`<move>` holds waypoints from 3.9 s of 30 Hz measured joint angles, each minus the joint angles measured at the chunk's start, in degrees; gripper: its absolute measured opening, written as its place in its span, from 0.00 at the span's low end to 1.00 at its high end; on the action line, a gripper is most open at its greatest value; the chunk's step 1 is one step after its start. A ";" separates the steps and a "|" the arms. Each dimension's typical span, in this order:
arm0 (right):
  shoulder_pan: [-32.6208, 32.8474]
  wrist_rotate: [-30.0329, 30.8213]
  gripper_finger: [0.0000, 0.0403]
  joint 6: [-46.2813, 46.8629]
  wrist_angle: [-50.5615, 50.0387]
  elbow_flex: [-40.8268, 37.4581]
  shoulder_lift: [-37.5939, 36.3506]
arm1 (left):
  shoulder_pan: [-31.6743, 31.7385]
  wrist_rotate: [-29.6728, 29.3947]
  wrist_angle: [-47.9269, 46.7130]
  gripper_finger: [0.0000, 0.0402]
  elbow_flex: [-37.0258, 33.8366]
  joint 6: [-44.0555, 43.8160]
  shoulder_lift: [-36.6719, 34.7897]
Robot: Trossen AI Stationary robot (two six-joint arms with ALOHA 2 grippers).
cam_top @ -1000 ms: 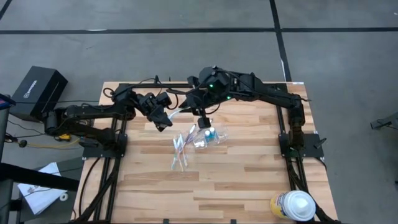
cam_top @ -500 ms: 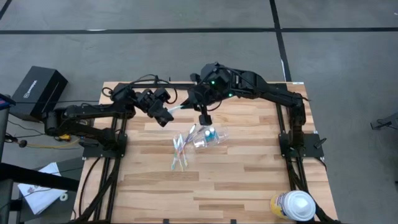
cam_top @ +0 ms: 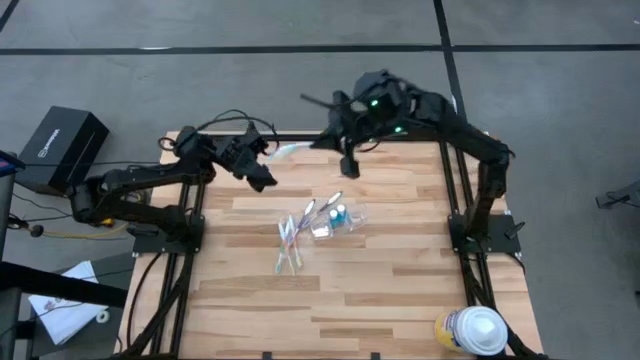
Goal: Pick & Place toothbrushing station
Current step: Put the green toothbrush into the transparent organizer
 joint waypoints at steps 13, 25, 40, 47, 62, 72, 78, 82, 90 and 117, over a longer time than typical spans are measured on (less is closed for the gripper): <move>-4.08 1.80 0.02 15.27 9.10 -3.64 -10.73 | 13.96 0.75 0.81 0.31 0.00 18.87 -3.46; 10.17 38.15 0.02 22.99 30.33 -31.54 -32.57 | 15.39 -6.24 0.77 0.28 0.00 29.37 -5.53; 30.40 75.98 0.02 24.86 110.98 -98.60 -43.17 | 15.39 -6.70 0.63 0.28 0.00 28.79 -5.55; 27.67 75.92 0.02 28.00 132.75 -110.04 -32.54 | 15.39 -6.66 0.29 0.28 -0.02 28.62 -5.55; 21.49 68.13 0.02 51.85 147.44 -111.56 -2.69 | 15.32 -5.80 -0.83 0.27 -2.01 29.01 -5.53; 17.81 63.73 0.02 54.23 147.51 -110.86 1.40 | 15.32 -5.55 -0.98 0.27 -2.49 29.01 -5.53; 14.67 60.04 0.02 52.70 147.46 -110.97 1.35 | 15.32 -5.45 -1.03 0.27 -2.49 29.01 -5.53; 13.50 57.20 0.02 52.67 146.81 -110.97 1.75 | 15.32 -5.77 -1.03 0.27 -2.49 28.99 -5.53; 13.83 55.47 0.02 52.89 144.82 -110.97 2.04 | 15.32 -6.24 -1.03 0.28 -2.49 28.99 -5.53; 20.29 60.07 0.12 57.52 138.87 -111.64 2.01 | 15.32 -6.24 -1.44 0.27 -2.45 28.99 -5.53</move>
